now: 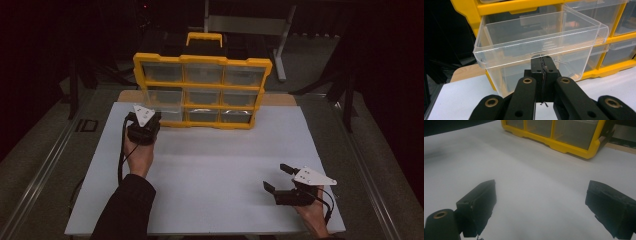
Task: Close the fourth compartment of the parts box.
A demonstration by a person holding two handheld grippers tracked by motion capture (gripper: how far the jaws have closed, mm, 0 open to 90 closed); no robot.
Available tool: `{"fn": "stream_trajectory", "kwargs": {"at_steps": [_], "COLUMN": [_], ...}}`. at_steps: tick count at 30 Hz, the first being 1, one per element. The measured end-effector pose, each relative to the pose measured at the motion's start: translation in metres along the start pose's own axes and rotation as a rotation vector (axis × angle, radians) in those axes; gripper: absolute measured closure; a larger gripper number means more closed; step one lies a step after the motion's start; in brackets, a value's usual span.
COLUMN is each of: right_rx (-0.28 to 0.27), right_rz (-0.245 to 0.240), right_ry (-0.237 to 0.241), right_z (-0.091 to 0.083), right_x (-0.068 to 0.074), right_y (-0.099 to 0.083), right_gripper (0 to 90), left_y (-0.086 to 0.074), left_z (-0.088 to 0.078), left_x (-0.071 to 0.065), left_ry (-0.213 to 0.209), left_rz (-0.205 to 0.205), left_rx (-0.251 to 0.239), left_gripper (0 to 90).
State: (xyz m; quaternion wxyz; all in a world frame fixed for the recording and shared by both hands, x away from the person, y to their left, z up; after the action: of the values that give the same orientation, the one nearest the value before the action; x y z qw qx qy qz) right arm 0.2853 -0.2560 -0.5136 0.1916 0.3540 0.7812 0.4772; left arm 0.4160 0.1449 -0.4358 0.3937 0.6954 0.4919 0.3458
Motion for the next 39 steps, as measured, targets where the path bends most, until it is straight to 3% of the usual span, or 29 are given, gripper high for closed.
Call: {"fn": "stream_trajectory", "kwargs": {"at_steps": [39], "right_rx": [0.008], "right_rz": [0.017], "right_ry": [0.01], "right_z": [-0.002], "right_x": [-0.001], "right_y": [-0.005], "right_gripper": [9.8], "left_y": [0.016], "left_z": [0.017], "left_x": [0.0], "left_ry": [0.019], "left_rz": [-0.033], "left_rx": [0.022], "left_gripper": [90.0]}}
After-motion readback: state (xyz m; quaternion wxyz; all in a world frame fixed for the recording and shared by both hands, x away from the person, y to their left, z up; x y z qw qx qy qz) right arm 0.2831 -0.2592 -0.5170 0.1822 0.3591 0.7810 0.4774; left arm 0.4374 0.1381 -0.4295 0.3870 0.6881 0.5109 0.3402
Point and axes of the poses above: each handheld gripper's, and its own axes: z roughly forward along the jaws, y roughly out of its top, x roughly to its left, the point moved 6 cm from there along z, roughly forward along the jaws, and after that the axes turned 4 degrees about x, right-handed, at the moved point
